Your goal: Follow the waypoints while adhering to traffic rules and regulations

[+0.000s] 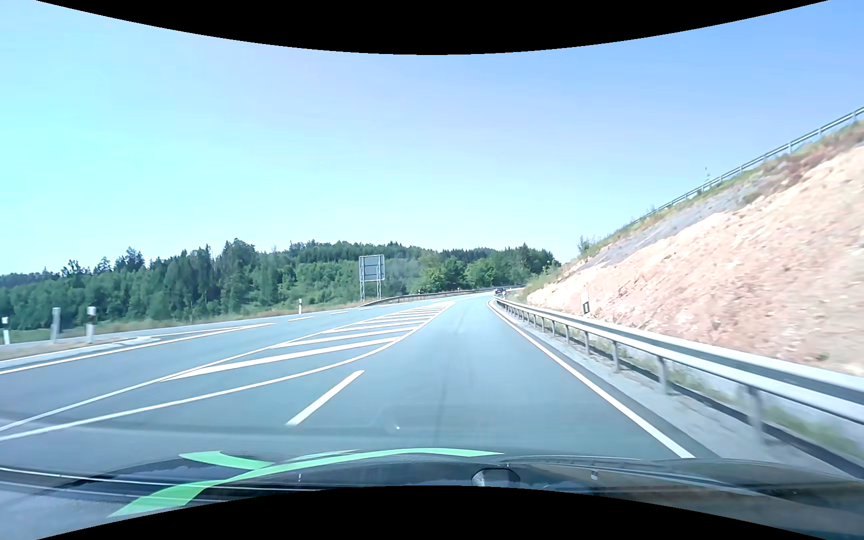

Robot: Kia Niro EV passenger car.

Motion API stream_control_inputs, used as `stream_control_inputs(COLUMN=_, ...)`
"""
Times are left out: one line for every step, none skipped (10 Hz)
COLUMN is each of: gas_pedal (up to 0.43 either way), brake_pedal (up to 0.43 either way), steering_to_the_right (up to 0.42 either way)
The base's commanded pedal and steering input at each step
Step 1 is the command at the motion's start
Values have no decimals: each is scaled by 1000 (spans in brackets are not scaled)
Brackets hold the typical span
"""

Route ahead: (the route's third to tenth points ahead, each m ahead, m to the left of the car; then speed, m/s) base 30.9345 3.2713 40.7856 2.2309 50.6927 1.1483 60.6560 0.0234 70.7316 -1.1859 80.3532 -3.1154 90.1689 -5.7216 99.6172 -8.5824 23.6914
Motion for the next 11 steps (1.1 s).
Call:
stream_control_inputs(gas_pedal=118, brake_pedal=0, steering_to_the_right=4)
stream_control_inputs(gas_pedal=118, brake_pedal=0, steering_to_the_right=4)
stream_control_inputs(gas_pedal=130, brake_pedal=0, steering_to_the_right=4)
stream_control_inputs(gas_pedal=138, brake_pedal=0, steering_to_the_right=4)
stream_control_inputs(gas_pedal=157, brake_pedal=0, steering_to_the_right=4)
stream_control_inputs(gas_pedal=169, brake_pedal=0, steering_to_the_right=5)
stream_control_inputs(gas_pedal=177, brake_pedal=0, steering_to_the_right=7)
stream_control_inputs(gas_pedal=197, brake_pedal=0, steering_to_the_right=9)
stream_control_inputs(gas_pedal=228, brake_pedal=0, steering_to_the_right=9)
stream_control_inputs(gas_pedal=240, brake_pedal=0, steering_to_the_right=9)
stream_control_inputs(gas_pedal=240, brake_pedal=0, steering_to_the_right=11)
